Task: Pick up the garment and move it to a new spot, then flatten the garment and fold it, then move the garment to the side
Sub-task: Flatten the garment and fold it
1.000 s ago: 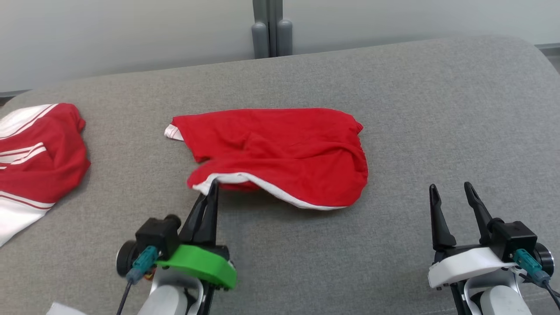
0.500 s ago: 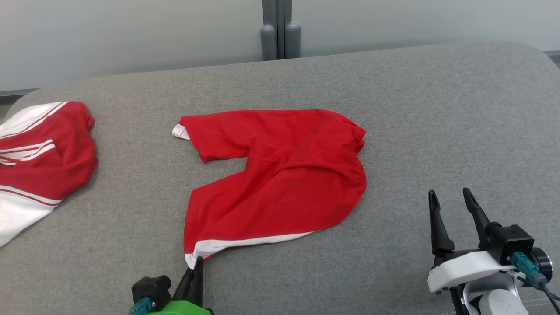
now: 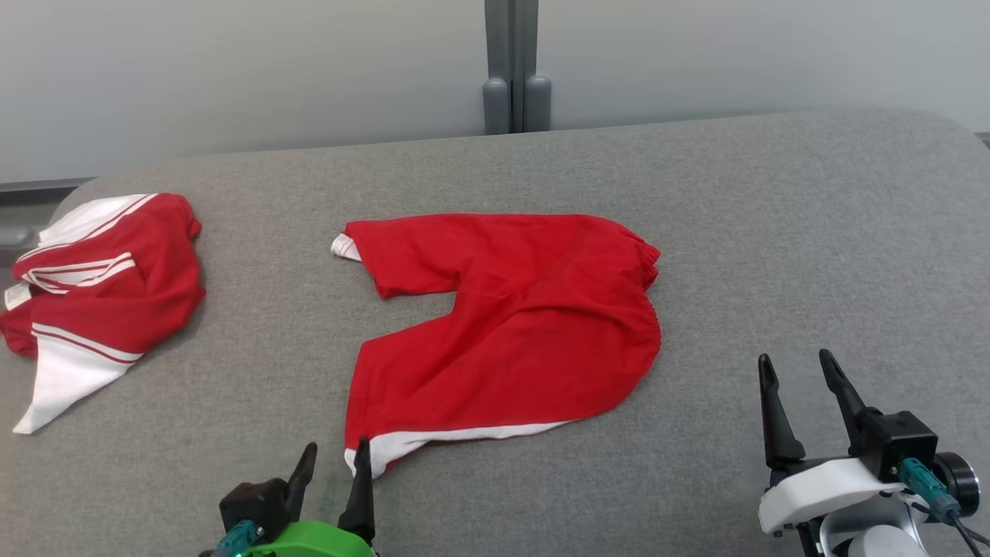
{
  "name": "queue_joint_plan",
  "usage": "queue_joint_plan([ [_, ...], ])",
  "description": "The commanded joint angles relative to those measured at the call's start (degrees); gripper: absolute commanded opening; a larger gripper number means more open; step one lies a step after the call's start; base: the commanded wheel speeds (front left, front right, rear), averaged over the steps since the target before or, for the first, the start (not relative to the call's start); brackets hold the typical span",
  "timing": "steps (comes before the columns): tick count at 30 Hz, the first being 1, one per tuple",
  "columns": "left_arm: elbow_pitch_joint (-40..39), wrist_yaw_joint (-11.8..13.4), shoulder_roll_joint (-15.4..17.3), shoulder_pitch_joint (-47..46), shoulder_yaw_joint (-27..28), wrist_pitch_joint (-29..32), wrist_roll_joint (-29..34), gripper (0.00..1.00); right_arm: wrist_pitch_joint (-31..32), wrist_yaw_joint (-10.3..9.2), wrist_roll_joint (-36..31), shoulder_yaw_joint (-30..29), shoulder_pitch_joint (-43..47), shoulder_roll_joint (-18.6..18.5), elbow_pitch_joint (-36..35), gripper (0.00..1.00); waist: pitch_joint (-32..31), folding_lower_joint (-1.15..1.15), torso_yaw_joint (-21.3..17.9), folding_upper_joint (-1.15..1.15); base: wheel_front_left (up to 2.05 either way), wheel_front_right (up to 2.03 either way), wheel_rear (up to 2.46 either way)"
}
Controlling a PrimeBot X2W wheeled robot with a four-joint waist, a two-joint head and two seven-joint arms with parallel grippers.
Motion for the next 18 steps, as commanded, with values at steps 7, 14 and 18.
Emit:
queue_joint_plan([
  [7,-4.48,1.56,-0.44,0.23,0.82,-0.76,1.24,1.00,-0.19,-0.05,-2.92,3.26,-2.82,-0.14,4.70,1.00,-0.04,0.00,4.30,0.00,0.00,0.00,0.00],
  [14,-6.99,1.97,-1.86,-1.89,0.09,-0.87,2.13,1.00,-0.18,-0.05,-7.28,6.68,-11.76,-0.17,15.10,1.00,3.12,0.00,7.10,0.00,0.00,0.00,0.00],
  [18,-7.53,1.79,-2.32,-2.67,-0.21,-0.93,2.78,1.00,-0.18,-0.05,-10.23,7.47,-18.07,-0.97,22.64,1.00,4.85,0.00,8.27,0.00,0.00,0.00,0.00],
])
